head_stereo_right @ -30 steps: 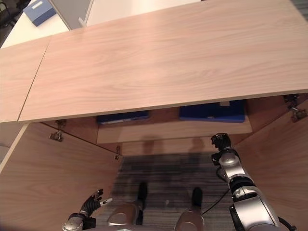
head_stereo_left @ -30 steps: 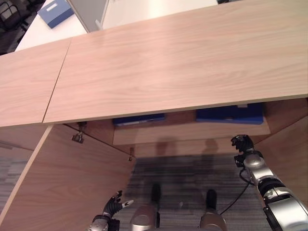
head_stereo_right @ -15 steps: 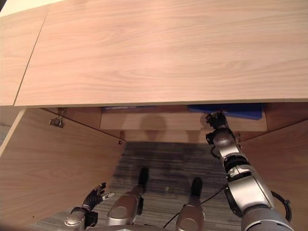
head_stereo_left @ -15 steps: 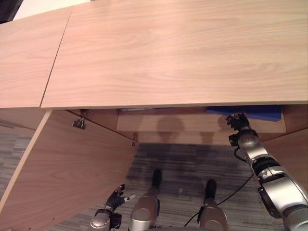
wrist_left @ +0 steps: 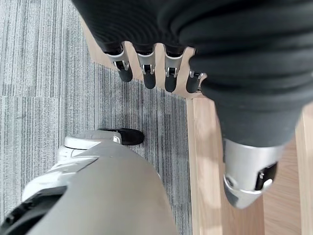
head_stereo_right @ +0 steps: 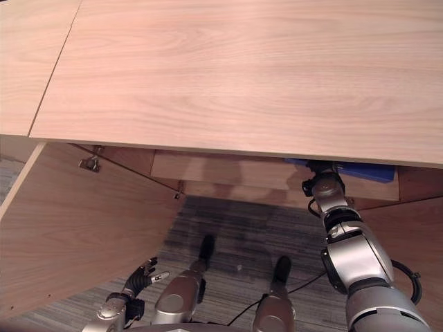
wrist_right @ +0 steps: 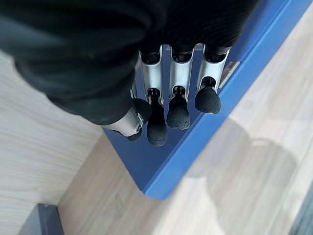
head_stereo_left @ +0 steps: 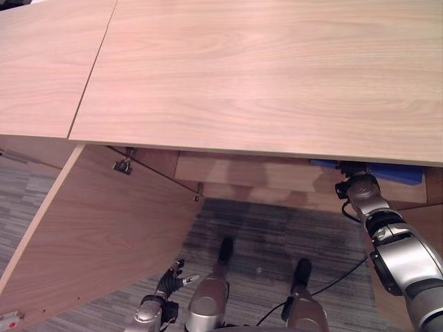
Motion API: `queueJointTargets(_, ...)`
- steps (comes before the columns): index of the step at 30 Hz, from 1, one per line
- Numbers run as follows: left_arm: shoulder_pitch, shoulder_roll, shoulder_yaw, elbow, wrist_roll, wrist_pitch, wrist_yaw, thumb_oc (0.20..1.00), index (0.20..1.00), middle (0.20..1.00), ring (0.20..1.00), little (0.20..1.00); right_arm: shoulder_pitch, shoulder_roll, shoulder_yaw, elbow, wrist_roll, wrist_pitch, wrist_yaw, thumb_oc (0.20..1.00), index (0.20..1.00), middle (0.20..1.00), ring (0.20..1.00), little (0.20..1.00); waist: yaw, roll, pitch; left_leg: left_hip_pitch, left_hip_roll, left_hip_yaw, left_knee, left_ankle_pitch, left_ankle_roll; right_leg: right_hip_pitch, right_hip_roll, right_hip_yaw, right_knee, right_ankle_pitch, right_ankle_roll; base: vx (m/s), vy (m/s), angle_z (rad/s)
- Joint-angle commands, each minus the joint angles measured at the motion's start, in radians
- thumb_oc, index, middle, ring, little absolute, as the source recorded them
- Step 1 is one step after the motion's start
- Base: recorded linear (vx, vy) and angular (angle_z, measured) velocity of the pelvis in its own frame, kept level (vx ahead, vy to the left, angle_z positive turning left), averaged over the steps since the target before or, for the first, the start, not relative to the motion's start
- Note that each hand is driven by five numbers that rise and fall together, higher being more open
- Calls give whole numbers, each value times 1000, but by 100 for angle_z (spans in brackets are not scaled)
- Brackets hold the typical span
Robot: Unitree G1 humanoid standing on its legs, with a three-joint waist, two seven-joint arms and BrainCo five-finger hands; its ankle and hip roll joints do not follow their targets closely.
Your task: Put the empty folder in the office cabinet
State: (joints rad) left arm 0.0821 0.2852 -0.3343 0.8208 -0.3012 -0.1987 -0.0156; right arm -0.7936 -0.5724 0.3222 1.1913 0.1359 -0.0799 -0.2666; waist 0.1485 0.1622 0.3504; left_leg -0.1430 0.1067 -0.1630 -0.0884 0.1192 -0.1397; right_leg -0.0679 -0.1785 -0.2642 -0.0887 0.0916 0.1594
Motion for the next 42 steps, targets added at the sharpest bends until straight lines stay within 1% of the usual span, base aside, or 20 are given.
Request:
queueJointTargets(1,-37,46,-68,-16,-17,-16,4,1000,1000,1000,1000,1000,-61,-54,45,11,-3,-29,-23,200,200,200,200,200,21,-5,15,27,8,31,27,-64,-17,-61,-24,15,204,-140,15,-21,1,8)
queueJointTargets(9,-37,47,-71,-27,-16,-18,7,1000,1000,1000,1000,1000,-41,-53,30,23,-4,-26,-26,200,200,200,200,200,20,19,30,17,10,21,26,-56,-19,-81,-33,3,234,-149,15,-18,-2,4)
queueJointTargets(11,-42,48,-72,-35,-16,-20,9,1000,1000,1000,1000,1000,-33,-52,18,32,1,-25,-30,200,200,200,200,200,21,31,37,10,8,16,25,-52,-19,-91,-39,-2,245,-152,15,-29,2,8)
queueJointTargets(14,-43,49,-75,-45,-18,-21,11,1000,1000,1000,1000,1000,-28,-56,13,35,5,-22,-30,200,200,200,200,200,21,39,42,6,8,15,25,-50,-19,-98,-43,-5,254,-154,15,-8,0,2)
queueJointTargets(21,-46,55,-83,-81,-26,-25,7,1000,1000,1000,1000,1000,-27,-85,3,50,7,-17,-31,200,200,200,200,200,24,66,59,-13,3,12,31,-47,-18,-127,-54,-8,279,-158,17,0,0,0)
queueJointTargets(24,-46,57,-88,-90,-31,-24,6,1000,1000,1000,1000,1000,-33,-100,-5,58,14,-17,-36,200,200,200,200,200,26,72,64,-23,2,11,35,-46,-18,-135,-58,-9,285,-160,17,-21,-6,8)
queueJointTargets(25,-49,60,-93,-97,-35,-26,5,1000,1000,1000,1000,1000,-40,-115,-12,64,23,-17,-37,200,200,200,200,200,27,81,73,-35,1,10,40,-46,-17,-148,-63,-10,296,-161,18,-23,4,8)
queueJointTargets(28,-50,63,-98,-106,-41,-28,1,1000,1000,1000,1000,1000,-54,-136,-10,67,27,-18,-40,200,200,200,200,200,29,88,82,-50,0,13,49,-46,-17,-164,-68,-8,308,-163,18,-30,4,4)
queueJointTargets(31,-52,76,-110,-123,-45,-32,-8,1000,1000,1000,1000,1000,-101,-178,10,74,18,-22,-43,200,200,200,200,200,33,96,103,-75,-1,16,63,-49,-17,-202,-73,2,332,-171,19,-22,2,1)
queueJointTargets(33,-52,83,-118,-133,-47,-34,-11,1000,1000,1000,1000,1000,-126,-201,21,80,18,-23,-47,200,200,200,200,200,35,100,105,-92,-1,18,62,-41,-17,-221,-76,2,334,-162,21,-32,-3,-5)
queueJointTargets(34,-51,88,-124,-138,-48,-34,-14,1000,1000,1000,1000,1000,-145,-216,29,86,17,-23,-48,200,200,200,200,200,37,103,111,-96,-1,19,62,-43,-19,-235,-80,3,349,-170,21,-26,8,-3)
queueJointTargets(42,-61,129,-141,-182,-71,-42,-39,1000,1000,1000,1000,1000,-288,-333,113,106,0,-29,-54,200,200,200,200,200,45,119,124,-139,-7,19,45,-25,-25,-312,-90,9,378,-171,23,-5,0,2)
